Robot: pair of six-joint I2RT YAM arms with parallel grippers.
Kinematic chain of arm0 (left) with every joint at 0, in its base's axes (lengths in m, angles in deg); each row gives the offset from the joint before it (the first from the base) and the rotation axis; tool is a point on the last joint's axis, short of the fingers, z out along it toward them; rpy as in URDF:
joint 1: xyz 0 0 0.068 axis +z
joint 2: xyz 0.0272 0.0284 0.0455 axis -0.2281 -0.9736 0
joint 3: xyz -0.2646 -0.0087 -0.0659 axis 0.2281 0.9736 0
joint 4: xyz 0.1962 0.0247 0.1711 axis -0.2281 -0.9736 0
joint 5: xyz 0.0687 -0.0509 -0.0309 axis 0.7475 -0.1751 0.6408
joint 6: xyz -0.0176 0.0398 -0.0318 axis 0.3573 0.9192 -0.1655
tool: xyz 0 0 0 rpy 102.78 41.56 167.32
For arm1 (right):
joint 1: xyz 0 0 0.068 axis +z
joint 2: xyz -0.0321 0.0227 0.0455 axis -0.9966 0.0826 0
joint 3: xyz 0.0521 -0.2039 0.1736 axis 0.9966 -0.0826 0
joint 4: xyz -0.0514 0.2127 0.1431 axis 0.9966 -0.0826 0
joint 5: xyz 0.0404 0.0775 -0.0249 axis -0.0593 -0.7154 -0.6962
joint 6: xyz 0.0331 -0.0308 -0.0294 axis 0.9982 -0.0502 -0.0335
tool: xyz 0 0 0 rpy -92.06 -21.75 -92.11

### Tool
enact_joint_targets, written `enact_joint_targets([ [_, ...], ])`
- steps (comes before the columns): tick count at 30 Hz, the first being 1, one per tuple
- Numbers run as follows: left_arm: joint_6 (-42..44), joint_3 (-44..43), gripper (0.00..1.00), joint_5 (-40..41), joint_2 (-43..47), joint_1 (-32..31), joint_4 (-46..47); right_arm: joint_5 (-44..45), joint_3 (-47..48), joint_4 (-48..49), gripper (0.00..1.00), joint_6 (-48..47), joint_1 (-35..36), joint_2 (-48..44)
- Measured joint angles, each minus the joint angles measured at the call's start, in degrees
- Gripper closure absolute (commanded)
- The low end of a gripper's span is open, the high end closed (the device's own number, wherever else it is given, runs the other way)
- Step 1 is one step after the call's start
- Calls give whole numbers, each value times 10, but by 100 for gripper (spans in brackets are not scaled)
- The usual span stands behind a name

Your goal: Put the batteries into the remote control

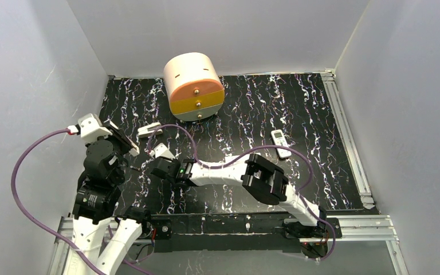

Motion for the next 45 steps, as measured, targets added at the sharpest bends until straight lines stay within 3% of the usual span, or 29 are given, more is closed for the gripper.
enact_joint_targets([
  [9, -59, 53, 100, -93, -35, 0, -14, 7, -115, -32, 85, 48, -17, -93],
  [15, -91, 122, 100, -225, -71, 0, 14, 8, -206, -37, 85, 83, -38, -186],
  [23, -108, 129, 100, -503, -291, 0, 150, 3, -299, -18, 85, 124, -84, -312],
  [27, -154, 130, 100, -590, -365, 0, 235, -3, -345, 9, 85, 147, -98, -381],
  [34, -200, 128, 100, -667, -444, 0, 319, -14, -371, 41, 84, 179, -113, -476],
  [45, -202, 127, 100, -766, -446, 0, 347, -66, -375, 64, 82, 181, -115, -493],
])
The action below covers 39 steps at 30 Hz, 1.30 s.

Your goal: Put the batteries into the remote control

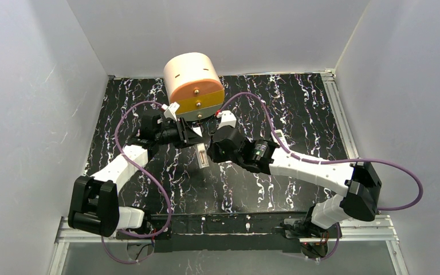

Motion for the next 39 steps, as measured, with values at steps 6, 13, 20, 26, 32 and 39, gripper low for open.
enact_joint_targets([
  [6, -4, 0, 100, -20, 0, 0, 1, -21, -2, 1, 82, 1, -3, 0],
  [13, -10, -1, 100, -21, 0, 0, 14, -37, -2, 1, 81, 5, -3, 1],
  [20, -18, -1, 100, -17, 0, 0, 25, -50, -2, -1, 81, 16, -3, 11],
  [26, -22, -1, 100, -10, 0, 0, 26, -58, -3, -4, 81, 25, -6, 12],
  [32, -24, -1, 100, -2, 4, 0, 26, -62, -11, -14, 81, 33, -10, 12],
  [39, -25, -1, 100, -2, 4, 0, 26, -69, -11, -16, 80, 32, -12, 12],
])
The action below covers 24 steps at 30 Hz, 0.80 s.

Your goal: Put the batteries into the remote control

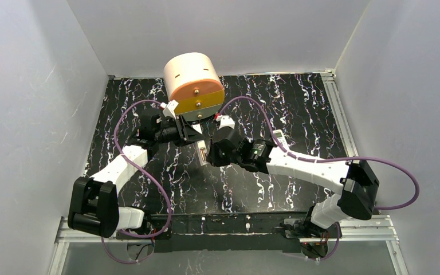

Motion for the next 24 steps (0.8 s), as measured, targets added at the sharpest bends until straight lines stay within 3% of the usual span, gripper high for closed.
enact_joint_targets([
  [24, 4, 0, 100, -37, 0, 5, 4, -32, 47, -27, 76, -18, -14, 40],
])
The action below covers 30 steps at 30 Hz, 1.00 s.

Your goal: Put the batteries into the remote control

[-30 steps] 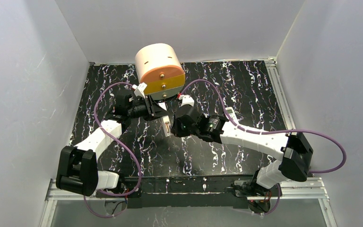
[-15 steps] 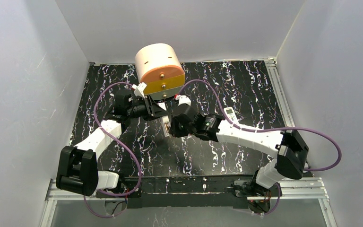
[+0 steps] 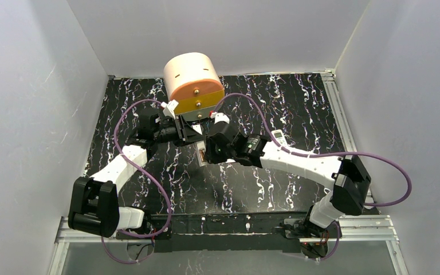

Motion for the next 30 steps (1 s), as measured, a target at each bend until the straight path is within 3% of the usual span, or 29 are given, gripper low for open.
enact_joint_targets([
  [19, -26, -17, 100, -12, -23, 3, 0, -7, 15, -20, 61, -9, -14, 0],
  [26, -43, -23, 100, -35, -23, 3, 0, -9, 9, -10, 53, 2, -24, -36],
  [30, -47, -24, 100, -41, -24, 3, 0, -21, -6, 11, 43, 14, -34, -61],
])
